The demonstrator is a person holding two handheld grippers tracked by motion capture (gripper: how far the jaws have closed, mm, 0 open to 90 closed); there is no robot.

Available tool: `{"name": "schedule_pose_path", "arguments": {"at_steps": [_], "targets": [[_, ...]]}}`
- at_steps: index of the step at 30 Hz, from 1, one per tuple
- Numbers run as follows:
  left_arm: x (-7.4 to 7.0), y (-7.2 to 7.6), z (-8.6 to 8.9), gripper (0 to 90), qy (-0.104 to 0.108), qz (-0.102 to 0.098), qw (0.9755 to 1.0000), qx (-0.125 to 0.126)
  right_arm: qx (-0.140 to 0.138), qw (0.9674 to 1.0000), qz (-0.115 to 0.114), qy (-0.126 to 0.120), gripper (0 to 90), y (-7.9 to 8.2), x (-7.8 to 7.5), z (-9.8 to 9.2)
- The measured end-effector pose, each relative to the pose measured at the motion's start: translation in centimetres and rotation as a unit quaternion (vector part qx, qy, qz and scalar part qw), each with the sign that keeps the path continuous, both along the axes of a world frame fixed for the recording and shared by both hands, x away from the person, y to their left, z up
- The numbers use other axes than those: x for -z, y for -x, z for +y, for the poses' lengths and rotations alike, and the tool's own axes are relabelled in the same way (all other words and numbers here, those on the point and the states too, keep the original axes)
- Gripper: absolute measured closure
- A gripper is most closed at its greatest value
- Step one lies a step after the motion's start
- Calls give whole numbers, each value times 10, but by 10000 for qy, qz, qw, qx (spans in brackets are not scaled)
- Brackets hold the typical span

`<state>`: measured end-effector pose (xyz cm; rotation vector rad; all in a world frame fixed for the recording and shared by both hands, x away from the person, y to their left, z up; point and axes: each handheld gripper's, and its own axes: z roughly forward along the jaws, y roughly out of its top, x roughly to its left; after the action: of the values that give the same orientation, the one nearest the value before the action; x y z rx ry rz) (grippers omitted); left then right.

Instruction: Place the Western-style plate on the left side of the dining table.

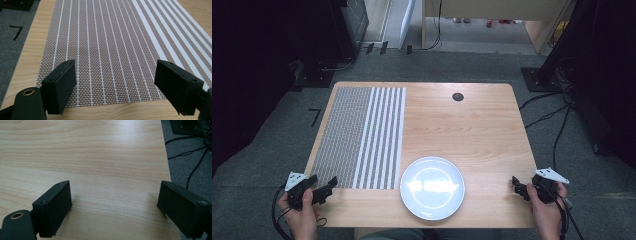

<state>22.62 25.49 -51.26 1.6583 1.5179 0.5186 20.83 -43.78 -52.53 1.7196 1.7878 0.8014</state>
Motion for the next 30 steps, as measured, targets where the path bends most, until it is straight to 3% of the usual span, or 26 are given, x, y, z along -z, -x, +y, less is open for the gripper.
{"name": "schedule_pose_path", "arguments": {"at_steps": [4, 7, 11, 13, 17, 19, 22, 25, 30], "targets": [[-4, 2, -1, 180, 235, -8, 9995, 206, -42, 10000, 2, 3, 115, 0, 0, 0], [-10, 2, -6, 179, 202, -41, 9995, 247, -161, 9999, 3, 2, 115, -1, 0, 1], [-21, 3, -15, 170, 299, -134, 9989, 349, -128, 9999, 8, -6, 114, -2, 0, 1], [-28, 4, -20, 170, 246, -228, 9988, 361, -90, 10000, 6, -6, 115, -3, 0, 2], [-39, 2, -28, 156, 401, -324, 9977, 429, -73, 10000, 4, -2, 114, -4, 0, 2], [-47, -1, -42, 155, 435, -405, 9971, 467, -56, 10000, 2, 2, 114, -4, 0, 2], [-47, -8, -58, 151, 537, -318, 9964, 572, 13, 10000, 5, -1, 114, -5, 0, 3], [-43, -18, -90, 133, 585, -172, 9947, 823, 32, 10000, -4, -1, 114, -6, 0, 3], [-33, -17, -121, 133, 454, -187, 9922, 1147, 31, 10000, -3, 0, 115, -6, 0, 3]]}}
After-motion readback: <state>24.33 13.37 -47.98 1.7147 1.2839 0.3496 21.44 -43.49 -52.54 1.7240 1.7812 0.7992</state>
